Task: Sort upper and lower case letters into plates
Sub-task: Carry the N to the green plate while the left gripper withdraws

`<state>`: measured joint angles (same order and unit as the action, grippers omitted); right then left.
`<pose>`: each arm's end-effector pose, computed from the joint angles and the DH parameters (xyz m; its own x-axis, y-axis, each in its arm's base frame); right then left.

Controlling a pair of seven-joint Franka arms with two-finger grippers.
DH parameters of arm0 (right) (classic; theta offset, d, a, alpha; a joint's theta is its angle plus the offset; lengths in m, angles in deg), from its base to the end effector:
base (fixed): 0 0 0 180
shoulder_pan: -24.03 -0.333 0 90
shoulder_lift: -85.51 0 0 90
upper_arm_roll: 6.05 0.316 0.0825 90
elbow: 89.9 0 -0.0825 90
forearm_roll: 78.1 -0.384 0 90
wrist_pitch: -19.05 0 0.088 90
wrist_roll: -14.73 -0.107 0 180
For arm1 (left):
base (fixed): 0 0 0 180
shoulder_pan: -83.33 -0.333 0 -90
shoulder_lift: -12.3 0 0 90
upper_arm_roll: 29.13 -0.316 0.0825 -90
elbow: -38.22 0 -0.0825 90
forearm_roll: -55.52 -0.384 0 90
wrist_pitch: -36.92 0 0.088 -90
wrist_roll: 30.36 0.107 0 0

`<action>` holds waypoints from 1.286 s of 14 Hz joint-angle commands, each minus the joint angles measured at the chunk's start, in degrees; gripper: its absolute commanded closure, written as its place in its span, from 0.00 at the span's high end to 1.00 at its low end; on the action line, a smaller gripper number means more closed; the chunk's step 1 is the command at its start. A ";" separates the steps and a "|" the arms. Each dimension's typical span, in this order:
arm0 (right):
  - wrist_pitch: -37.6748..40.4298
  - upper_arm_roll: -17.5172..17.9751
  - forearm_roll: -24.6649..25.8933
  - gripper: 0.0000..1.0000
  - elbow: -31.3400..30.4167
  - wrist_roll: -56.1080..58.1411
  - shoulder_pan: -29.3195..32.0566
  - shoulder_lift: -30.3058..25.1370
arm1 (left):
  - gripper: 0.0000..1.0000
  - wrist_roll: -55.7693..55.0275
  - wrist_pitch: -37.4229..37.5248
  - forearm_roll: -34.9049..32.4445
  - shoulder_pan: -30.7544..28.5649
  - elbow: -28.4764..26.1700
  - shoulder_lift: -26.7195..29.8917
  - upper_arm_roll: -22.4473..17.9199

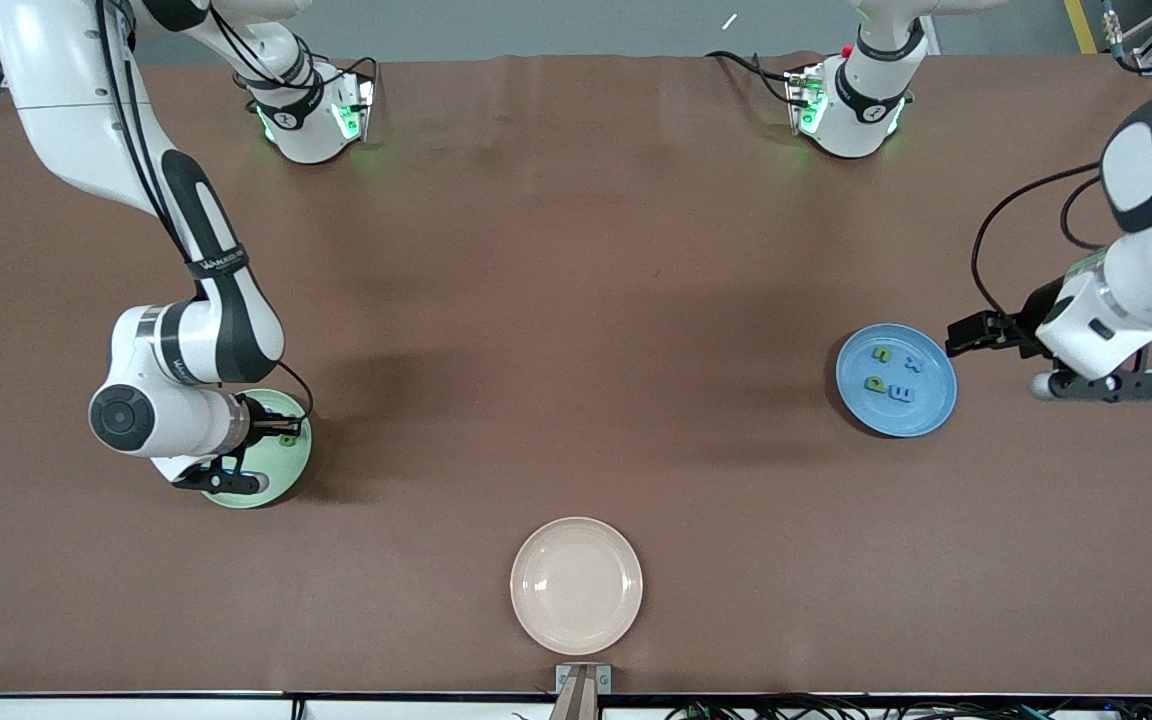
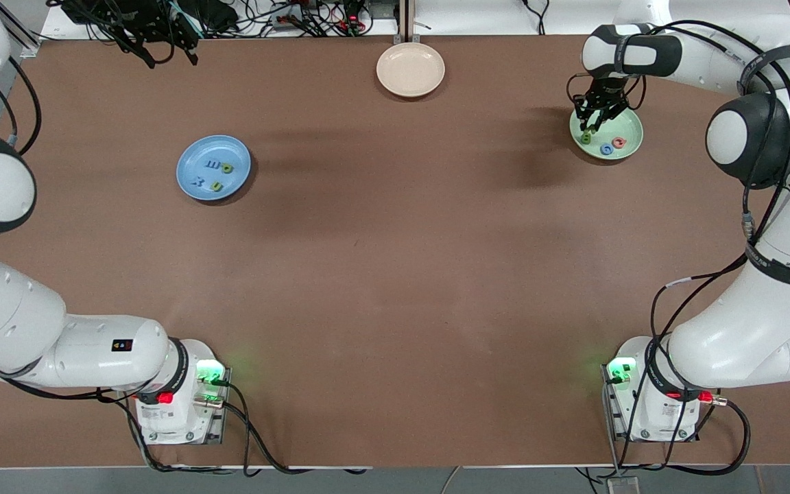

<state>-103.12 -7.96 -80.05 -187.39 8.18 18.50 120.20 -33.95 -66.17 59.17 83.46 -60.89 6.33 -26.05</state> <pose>0.6542 0.0448 0.2287 0.9826 -0.0676 -0.1730 -0.0663 -0.9977 0.0136 0.5902 -0.0373 0.5087 0.9990 0.0210 -0.0392 0.0236 -0.9976 0.0647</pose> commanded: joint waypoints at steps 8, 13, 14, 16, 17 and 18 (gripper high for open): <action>-7.38 0.94 0.89 0.00 -1.48 9.36 5.27 2.31 | 1.00 -1.16 4.83 -0.58 -0.83 0.48 10.98 0.26; -8.00 0.94 0.28 0.02 -1.39 9.28 5.45 3.89 | 0.99 1.47 5.01 -0.23 -2.85 9.79 6.85 0.35; -8.00 1.03 0.28 0.04 -1.39 9.19 5.36 3.90 | 0.99 1.65 5.01 -0.57 -2.94 9.98 6.85 0.35; -7.82 1.03 0.28 0.72 -1.39 9.10 5.19 3.90 | 1.00 2.44 5.10 -1.36 -3.20 9.55 6.85 0.17; -7.65 1.03 0.28 1.00 -1.30 9.10 5.45 3.81 | 0.99 3.05 5.53 -1.54 -3.81 9.19 6.85 0.35; -7.30 1.03 0.28 1.00 -1.04 9.19 5.80 3.63 | 1.00 3.32 7.10 -1.54 -3.82 8.84 6.85 0.35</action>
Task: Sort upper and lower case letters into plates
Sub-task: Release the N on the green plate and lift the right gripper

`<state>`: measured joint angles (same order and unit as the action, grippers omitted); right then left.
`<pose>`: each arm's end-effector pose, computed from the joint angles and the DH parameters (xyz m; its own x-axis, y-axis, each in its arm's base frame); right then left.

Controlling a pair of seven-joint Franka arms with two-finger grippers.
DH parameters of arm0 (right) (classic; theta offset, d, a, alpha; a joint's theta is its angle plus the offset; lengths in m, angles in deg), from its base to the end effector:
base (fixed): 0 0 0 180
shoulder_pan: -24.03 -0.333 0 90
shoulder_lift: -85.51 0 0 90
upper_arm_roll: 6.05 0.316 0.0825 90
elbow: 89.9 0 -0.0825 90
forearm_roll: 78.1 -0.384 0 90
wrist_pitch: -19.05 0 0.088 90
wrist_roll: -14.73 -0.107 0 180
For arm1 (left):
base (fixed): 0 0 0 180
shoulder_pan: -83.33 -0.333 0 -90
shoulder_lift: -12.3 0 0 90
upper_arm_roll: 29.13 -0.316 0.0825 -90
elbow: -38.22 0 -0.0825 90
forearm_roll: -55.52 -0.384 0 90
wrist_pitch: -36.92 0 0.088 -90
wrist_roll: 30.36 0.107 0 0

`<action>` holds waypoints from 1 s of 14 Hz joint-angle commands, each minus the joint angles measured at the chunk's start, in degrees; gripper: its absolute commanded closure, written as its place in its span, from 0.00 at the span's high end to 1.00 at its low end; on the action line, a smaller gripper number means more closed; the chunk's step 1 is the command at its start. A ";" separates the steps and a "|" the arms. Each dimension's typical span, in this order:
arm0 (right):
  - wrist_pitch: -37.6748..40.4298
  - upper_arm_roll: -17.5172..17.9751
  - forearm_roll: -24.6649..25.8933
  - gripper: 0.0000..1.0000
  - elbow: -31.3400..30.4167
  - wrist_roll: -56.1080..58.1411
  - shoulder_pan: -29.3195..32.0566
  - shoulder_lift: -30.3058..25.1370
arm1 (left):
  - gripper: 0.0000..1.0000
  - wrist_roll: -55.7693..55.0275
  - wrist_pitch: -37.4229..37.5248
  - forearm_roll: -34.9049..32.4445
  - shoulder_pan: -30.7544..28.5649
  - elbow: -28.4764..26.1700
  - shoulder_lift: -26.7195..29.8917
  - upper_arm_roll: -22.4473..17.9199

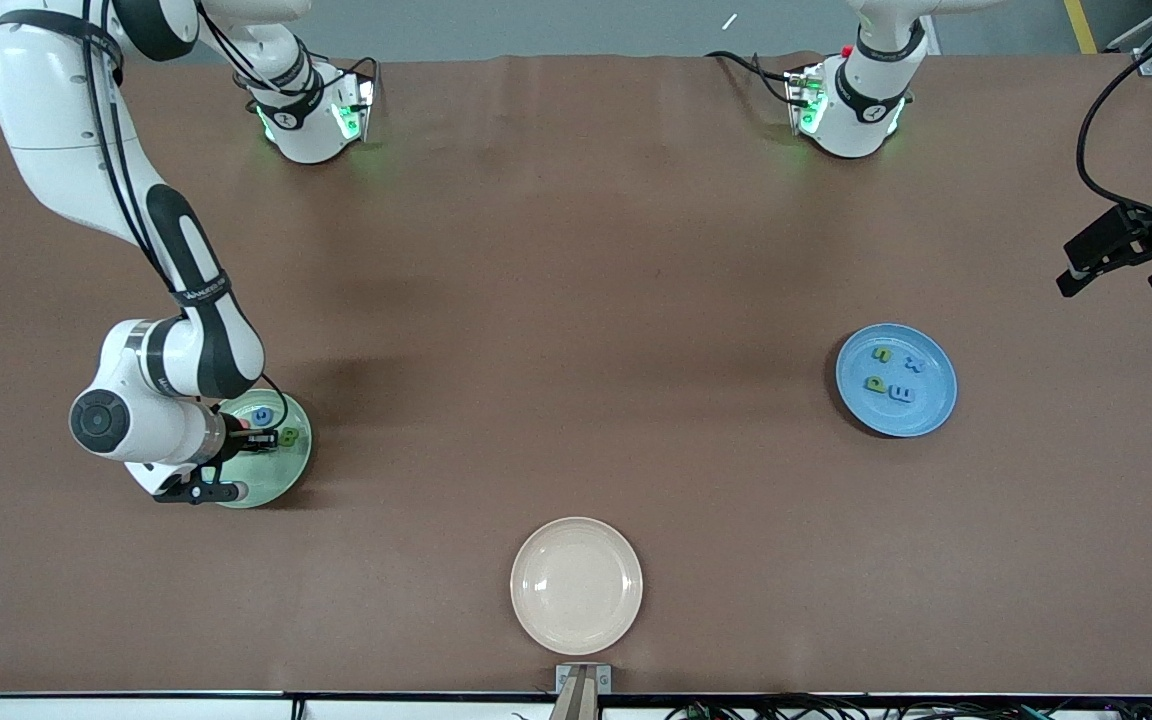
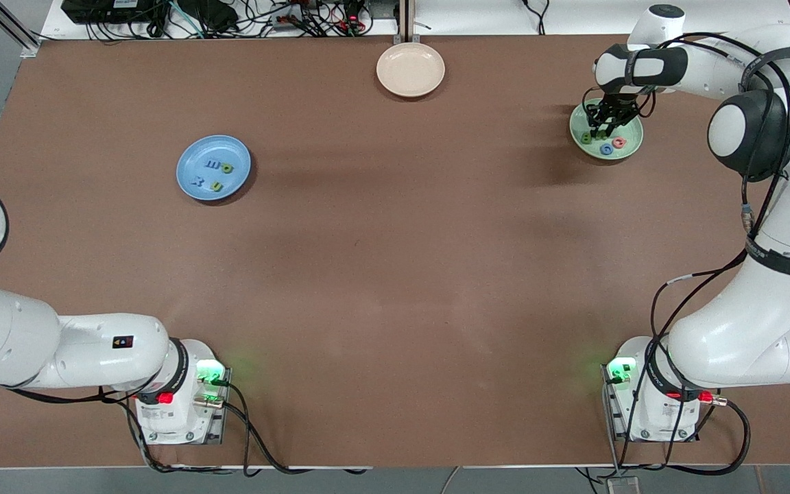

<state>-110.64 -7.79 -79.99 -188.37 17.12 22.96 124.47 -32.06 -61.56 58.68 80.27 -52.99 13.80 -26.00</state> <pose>0.6562 -0.0053 0.1821 0.9909 0.0132 -0.1340 0.0121 -0.9999 -0.0088 0.5611 -0.0062 0.6433 0.9879 0.0363 0.1506 0.0278 -0.9979 0.0582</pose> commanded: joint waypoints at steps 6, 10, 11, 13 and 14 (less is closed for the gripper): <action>8.37 0.78 0.92 1.00 1.08 2.88 1.78 -5.46 | 1.00 1.09 2.68 -0.96 -0.72 1.29 -1.93 0.30; 20.24 0.34 3.81 1.00 1.08 2.89 2.48 -16.34 | 1.00 0.56 2.41 -1.05 -0.45 1.64 -2.64 0.39; 24.79 0.34 4.69 1.00 1.17 2.28 2.31 -19.94 | 1.00 0.47 2.41 -1.05 -0.45 1.64 -2.73 0.56; 30.87 0.43 4.70 1.00 1.17 2.18 2.48 -26.45 | 1.00 0.47 2.41 -1.05 -0.45 1.64 -2.64 0.74; 33.69 0.43 4.62 1.00 1.26 2.18 2.48 -29.09 | 1.00 0.47 2.41 -1.05 -0.45 1.64 -2.64 0.82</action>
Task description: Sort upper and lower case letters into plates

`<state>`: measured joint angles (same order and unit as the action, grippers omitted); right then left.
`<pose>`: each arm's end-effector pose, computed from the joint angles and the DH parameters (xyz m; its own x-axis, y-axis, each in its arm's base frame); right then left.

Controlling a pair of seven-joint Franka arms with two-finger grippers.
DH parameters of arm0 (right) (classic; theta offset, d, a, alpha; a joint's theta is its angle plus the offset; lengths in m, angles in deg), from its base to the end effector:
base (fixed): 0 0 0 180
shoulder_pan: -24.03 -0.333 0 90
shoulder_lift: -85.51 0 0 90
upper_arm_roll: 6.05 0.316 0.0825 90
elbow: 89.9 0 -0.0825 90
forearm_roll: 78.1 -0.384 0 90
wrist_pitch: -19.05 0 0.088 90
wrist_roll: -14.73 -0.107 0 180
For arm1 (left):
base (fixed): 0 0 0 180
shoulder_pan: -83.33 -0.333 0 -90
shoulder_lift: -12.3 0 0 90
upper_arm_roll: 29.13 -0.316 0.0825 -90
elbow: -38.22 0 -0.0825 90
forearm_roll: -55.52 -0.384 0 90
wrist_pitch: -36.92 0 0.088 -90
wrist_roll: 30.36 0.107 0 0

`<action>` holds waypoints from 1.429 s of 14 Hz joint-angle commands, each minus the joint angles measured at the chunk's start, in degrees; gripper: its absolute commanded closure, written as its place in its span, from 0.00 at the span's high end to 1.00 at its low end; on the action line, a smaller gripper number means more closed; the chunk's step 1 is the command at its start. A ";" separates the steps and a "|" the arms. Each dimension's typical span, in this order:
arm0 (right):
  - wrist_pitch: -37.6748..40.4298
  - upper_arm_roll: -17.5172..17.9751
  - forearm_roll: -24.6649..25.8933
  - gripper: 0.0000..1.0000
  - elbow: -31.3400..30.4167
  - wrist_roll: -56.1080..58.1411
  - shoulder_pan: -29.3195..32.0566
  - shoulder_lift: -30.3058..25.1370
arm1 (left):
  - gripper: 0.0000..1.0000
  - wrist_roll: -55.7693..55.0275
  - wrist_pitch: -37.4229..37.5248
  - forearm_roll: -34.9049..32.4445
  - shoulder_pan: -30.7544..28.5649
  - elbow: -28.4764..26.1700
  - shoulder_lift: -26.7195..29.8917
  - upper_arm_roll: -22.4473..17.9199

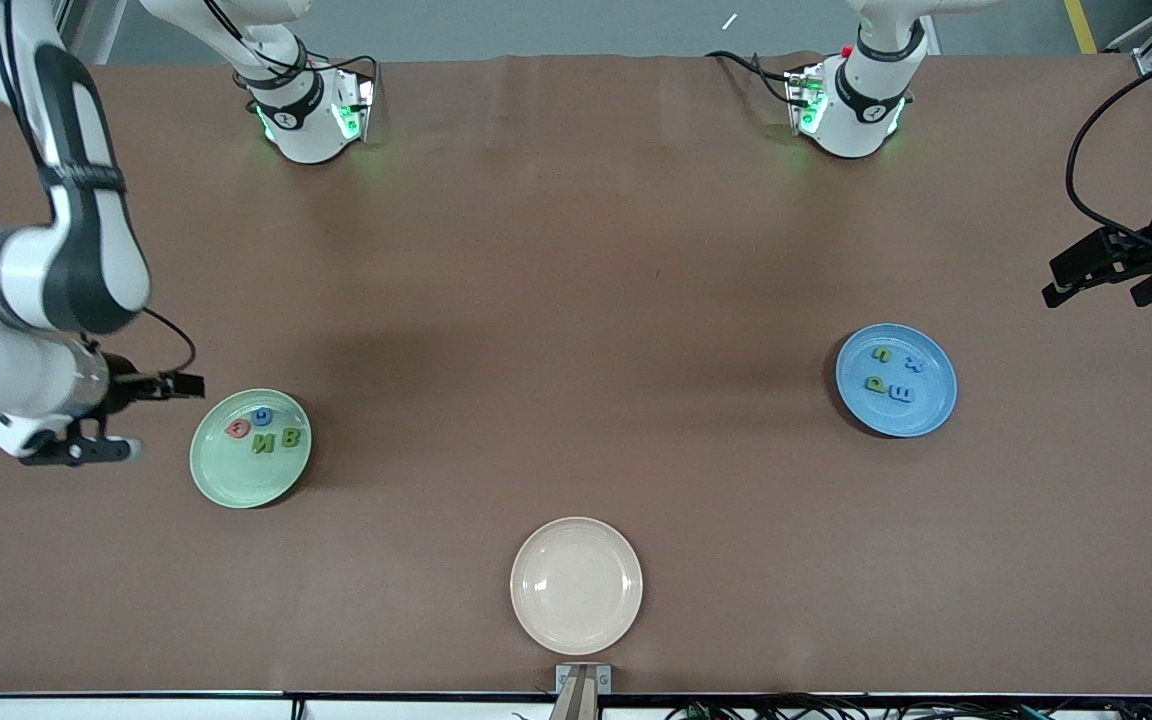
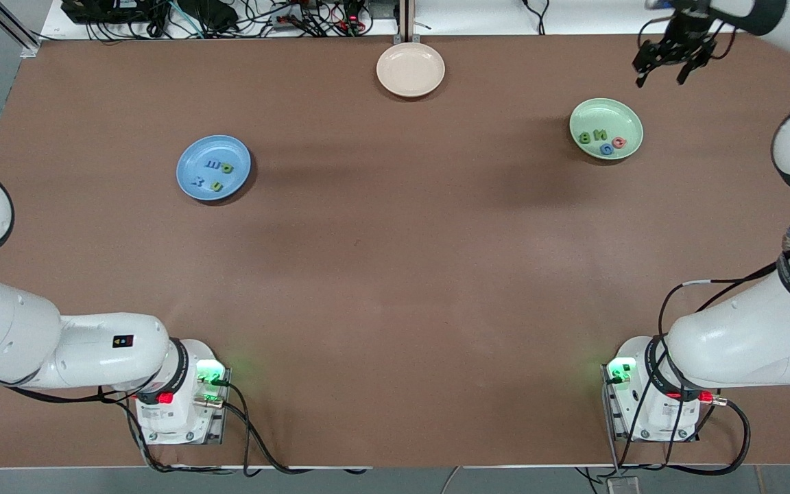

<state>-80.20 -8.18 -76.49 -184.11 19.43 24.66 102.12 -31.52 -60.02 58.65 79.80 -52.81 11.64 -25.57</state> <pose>0.6216 -0.0305 0.4306 0.9785 0.0387 -0.2028 0.0437 -0.9988 0.0203 0.5698 -0.0053 0.6208 0.9956 0.0264 0.0902 0.0212 -0.9981 0.0571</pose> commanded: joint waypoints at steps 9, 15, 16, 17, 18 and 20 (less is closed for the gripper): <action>14.70 0.90 1.38 1.00 8.51 0.58 0.25 -6.94 | 1.00 -0.07 0.97 -1.02 -0.16 1.47 -0.30 0.39; 15.58 0.99 0.06 1.00 14.56 0.32 1.05 -6.14 | 1.00 0.28 1.23 -0.93 -0.43 1.38 -0.04 0.39; 15.58 1.16 -0.11 1.00 14.93 0.40 1.22 -6.14 | 1.00 0.19 1.23 -1.02 -0.34 1.46 0.05 0.30; 15.76 1.25 -0.38 1.00 14.93 0.40 1.13 -6.23 | 1.00 0.19 1.23 -1.02 -0.34 1.38 0.14 0.30; 17.32 1.43 -0.47 1.00 15.10 0.40 1.05 -6.41 | 1.00 0.19 1.32 -0.93 -0.43 1.46 0.22 0.30; 19.97 1.17 -3.43 1.00 16.24 -0.03 1.22 -6.50 | 1.00 0.45 1.32 -0.93 -0.51 1.38 0.23 0.22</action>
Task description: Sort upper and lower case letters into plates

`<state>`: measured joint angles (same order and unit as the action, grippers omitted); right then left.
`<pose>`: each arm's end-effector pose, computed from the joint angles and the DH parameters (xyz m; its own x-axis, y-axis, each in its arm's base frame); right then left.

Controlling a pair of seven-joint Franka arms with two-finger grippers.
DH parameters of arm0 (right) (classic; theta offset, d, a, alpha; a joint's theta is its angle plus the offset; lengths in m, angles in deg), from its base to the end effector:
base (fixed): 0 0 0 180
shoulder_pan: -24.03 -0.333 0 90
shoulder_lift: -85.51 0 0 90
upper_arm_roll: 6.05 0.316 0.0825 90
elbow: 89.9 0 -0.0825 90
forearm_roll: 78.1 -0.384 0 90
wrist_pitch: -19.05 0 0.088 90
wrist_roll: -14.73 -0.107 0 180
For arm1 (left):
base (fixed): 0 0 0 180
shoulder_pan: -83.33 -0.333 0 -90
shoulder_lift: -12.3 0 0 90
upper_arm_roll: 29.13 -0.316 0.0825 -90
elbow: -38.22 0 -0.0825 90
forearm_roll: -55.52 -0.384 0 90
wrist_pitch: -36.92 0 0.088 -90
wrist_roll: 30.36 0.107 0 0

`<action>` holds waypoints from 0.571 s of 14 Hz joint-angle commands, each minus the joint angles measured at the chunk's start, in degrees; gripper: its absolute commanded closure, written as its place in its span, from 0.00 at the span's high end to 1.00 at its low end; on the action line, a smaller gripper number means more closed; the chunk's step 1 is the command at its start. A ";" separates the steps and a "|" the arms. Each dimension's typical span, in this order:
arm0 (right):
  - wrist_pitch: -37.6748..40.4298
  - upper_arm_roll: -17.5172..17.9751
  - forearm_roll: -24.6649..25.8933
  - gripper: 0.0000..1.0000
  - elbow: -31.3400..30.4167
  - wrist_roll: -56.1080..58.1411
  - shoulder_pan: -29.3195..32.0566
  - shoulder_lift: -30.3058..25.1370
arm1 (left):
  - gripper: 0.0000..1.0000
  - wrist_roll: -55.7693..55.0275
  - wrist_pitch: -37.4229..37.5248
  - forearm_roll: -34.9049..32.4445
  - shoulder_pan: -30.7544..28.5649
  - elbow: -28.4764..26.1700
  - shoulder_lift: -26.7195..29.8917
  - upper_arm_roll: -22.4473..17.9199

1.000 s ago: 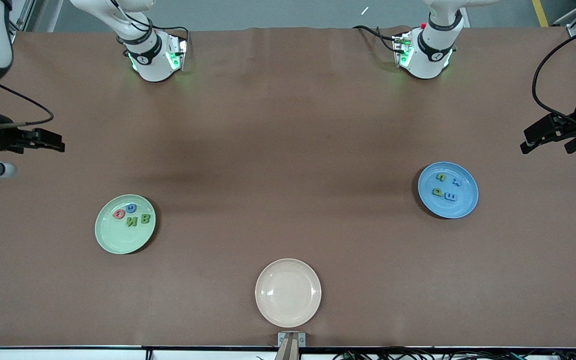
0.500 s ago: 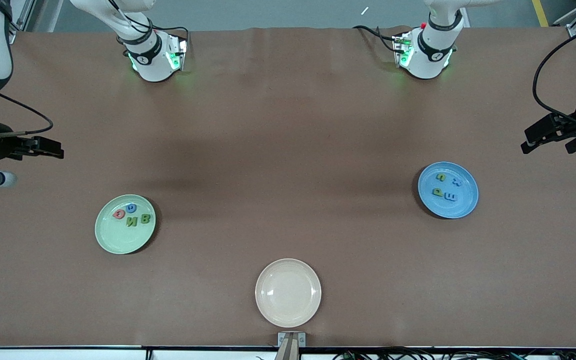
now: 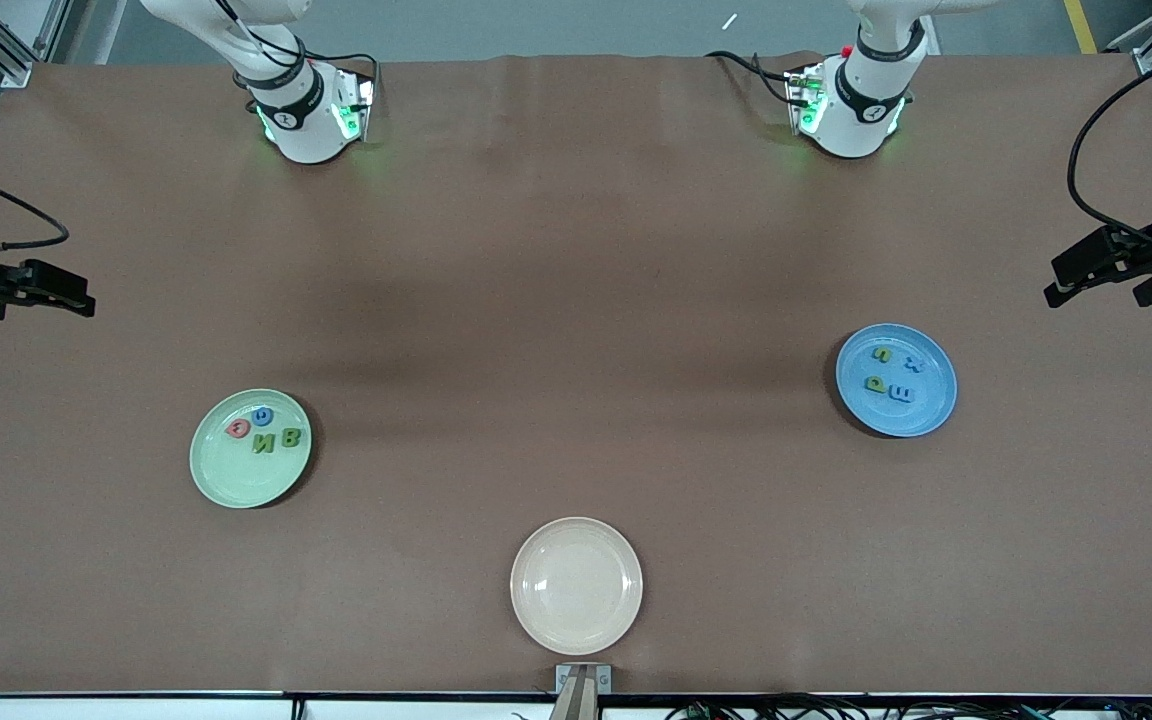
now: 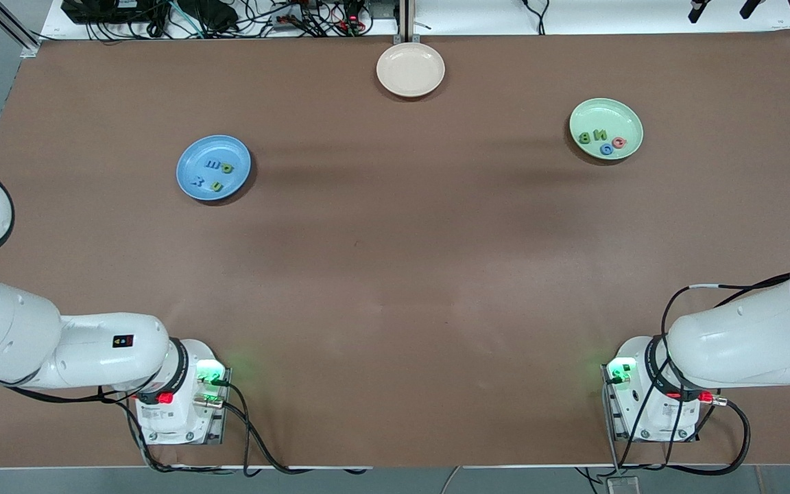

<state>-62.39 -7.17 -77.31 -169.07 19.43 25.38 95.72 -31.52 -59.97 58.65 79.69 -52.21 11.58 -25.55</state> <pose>0.5921 -0.0261 0.5979 0.9896 0.0371 -0.1390 0.0383 -0.9992 0.0059 0.5703 -0.0044 0.6252 0.9947 0.0279 0.0987 0.0223 -0.9981 0.0574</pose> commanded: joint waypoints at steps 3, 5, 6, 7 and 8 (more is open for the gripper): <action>4.45 0.15 -5.45 1.00 0.85 0.66 0.50 -0.80 | 1.00 0.63 1.27 -1.02 -0.41 0.87 0.28 0.02; 4.80 0.15 -5.18 1.00 0.85 0.66 0.32 -1.42 | 1.00 0.63 1.27 -1.02 -0.41 0.87 0.28 0.02; 4.89 0.15 -5.09 1.00 0.85 0.66 0.32 -1.60 | 1.00 0.63 1.27 -1.02 -0.41 0.87 0.28 0.02; 4.80 0.15 -3.96 1.00 1.03 0.58 0.23 -1.51 | 1.00 0.72 1.27 -1.02 -0.41 0.87 0.28 0.02; 4.89 0.24 -2.12 1.00 1.20 0.57 0.23 -1.51 | 1.00 0.72 1.27 -0.93 -0.49 0.87 0.28 0.02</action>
<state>-58.21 -7.25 -81.25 -168.06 19.56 25.39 94.89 -31.52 -59.94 58.65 79.60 -52.15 11.59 -25.72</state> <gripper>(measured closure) 0.000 0.000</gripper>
